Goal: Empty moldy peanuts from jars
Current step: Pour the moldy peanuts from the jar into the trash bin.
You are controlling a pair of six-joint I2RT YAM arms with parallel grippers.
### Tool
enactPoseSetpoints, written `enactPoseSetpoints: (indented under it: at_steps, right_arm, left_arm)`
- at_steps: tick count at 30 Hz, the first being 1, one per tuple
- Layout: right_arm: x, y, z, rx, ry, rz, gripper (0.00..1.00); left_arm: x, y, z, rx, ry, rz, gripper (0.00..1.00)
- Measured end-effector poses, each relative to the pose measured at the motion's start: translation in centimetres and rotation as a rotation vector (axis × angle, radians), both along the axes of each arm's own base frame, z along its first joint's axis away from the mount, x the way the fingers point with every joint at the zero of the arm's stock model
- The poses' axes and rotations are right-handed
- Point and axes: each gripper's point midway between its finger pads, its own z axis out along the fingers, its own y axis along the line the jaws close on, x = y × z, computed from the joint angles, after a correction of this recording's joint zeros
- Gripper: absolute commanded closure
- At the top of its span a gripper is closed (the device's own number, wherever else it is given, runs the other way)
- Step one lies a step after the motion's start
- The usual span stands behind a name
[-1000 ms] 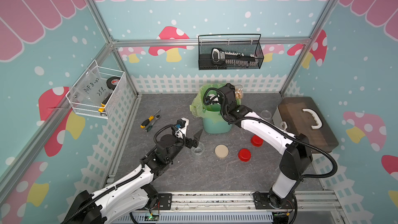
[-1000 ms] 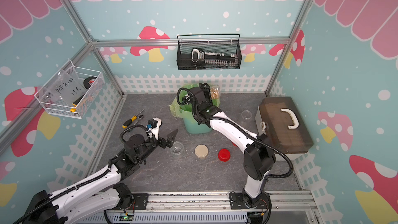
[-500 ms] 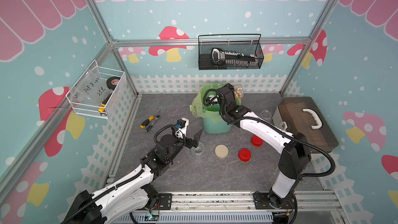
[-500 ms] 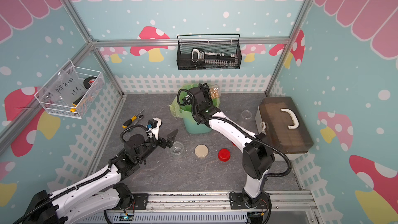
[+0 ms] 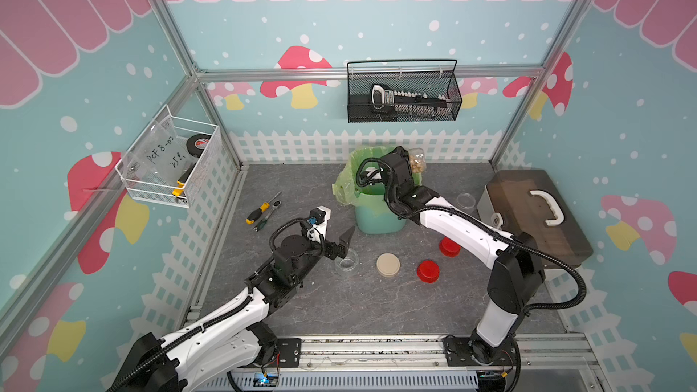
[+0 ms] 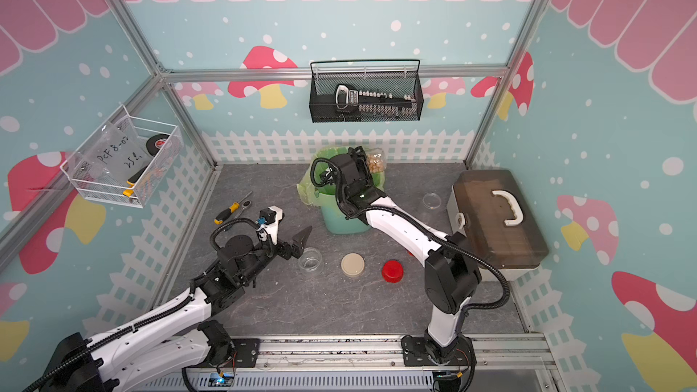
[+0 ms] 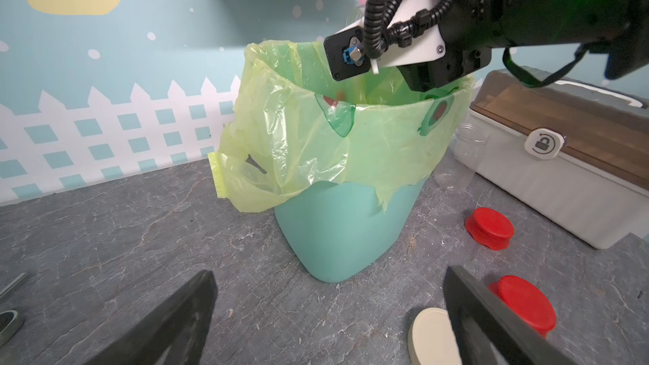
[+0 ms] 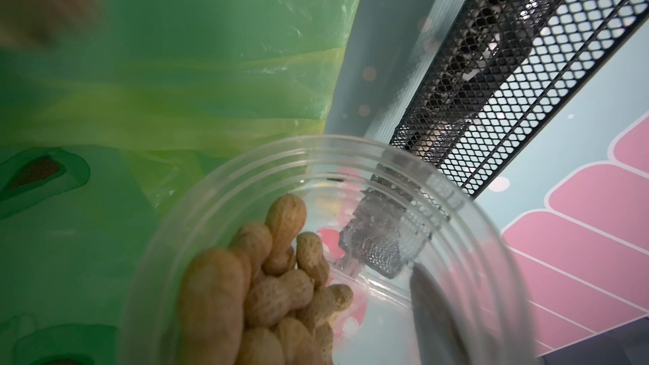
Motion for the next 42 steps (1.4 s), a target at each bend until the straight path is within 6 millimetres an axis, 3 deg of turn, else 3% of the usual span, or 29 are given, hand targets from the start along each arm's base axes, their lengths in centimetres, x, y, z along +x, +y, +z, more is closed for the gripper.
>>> enactPoseSetpoints:
  at_steps: [20,42]
  right_arm:
    - [-0.4,0.0,0.5,-0.103,-0.004,0.054,0.59]
    - [-0.1,0.6,2.0,-0.065,-0.034,0.073,0.59]
  left_arm:
    - [0.0,0.0,0.0,0.0,0.0,0.0,0.01]
    - [0.1,-0.1,-0.2,0.004,0.004,0.0,0.01]
